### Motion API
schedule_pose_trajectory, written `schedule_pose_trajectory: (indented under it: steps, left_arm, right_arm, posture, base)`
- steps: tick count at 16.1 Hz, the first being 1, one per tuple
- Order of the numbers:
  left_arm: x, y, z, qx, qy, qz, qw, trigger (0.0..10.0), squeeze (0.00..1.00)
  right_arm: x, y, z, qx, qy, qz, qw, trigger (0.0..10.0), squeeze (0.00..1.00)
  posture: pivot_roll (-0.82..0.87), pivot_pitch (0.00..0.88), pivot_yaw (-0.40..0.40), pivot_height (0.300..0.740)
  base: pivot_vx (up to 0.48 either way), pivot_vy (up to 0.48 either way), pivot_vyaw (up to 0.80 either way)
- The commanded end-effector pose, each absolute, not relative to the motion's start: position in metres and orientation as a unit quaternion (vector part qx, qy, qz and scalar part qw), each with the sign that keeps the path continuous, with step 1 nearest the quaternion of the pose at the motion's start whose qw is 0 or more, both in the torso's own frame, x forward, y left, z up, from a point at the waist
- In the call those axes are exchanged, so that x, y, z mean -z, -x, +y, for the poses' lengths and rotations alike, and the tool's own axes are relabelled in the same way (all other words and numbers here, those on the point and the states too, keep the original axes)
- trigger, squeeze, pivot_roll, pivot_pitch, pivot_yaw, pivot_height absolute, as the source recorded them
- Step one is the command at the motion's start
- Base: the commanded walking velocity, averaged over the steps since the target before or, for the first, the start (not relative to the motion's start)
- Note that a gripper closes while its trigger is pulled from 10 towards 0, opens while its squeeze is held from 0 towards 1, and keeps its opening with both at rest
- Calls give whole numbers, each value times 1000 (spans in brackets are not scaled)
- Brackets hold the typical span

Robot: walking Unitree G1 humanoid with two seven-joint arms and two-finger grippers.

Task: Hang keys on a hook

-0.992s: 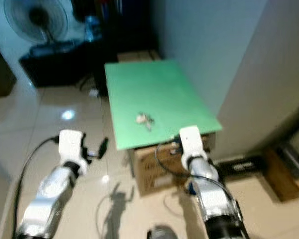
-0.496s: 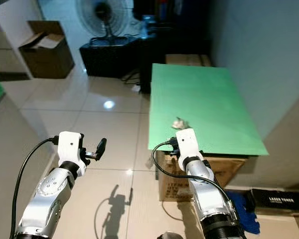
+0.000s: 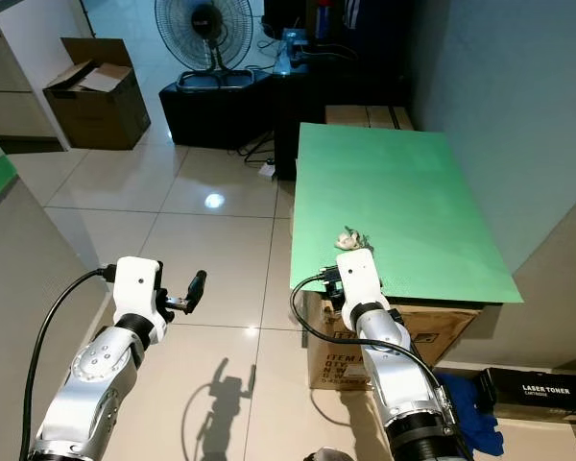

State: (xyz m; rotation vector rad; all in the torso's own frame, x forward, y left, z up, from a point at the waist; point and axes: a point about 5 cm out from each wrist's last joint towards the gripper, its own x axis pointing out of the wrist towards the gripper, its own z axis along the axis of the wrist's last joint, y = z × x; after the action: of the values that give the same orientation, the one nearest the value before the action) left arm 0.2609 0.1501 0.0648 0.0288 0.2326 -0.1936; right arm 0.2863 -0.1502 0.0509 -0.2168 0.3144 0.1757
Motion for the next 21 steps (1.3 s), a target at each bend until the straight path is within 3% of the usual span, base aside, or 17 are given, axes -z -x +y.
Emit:
schedule_pose_trajectory:
  steps: [1,8,9,10,16,21]
  left_arm:
    - [-67,-261,149,100,-24,112,988,10000,0]
    - [-67,-261,150,98,-12,112,989,10000,0]
    - [-66,-261,150,99,-16,114,988,10000,0]
    - [-66,-260,152,88,-21,114,989,10000,0]
    - [-65,-262,151,92,-39,116,988,10000,0]
    - [-62,-261,150,94,-44,130,986,10000,0]
  right_arm:
    - [-53,-289,-149,-89,109,152,978,10000,1000]
    - [-50,-288,-150,-89,131,160,974,10000,1000]
    - [-50,-288,-150,-87,128,159,975,10000,678]
    - [-50,-288,-150,-84,129,158,975,10000,0]
    - [-49,-287,-147,-91,124,158,975,10000,0]
    - [-47,-284,-147,-93,125,162,974,10000,0]
  posture:
    - [-122,0,21,740]
    - [-120,0,23,740]
    - [-120,0,23,740]
    - [-118,0,22,740]
    - [-122,0,27,740]
    - [-124,0,28,740]
  base:
    - [0,0,0]
    - [0,0,0]
    - [0,0,0]
    - [0,-480,0]
    - [0,-480,0]
    - [0,0,0]
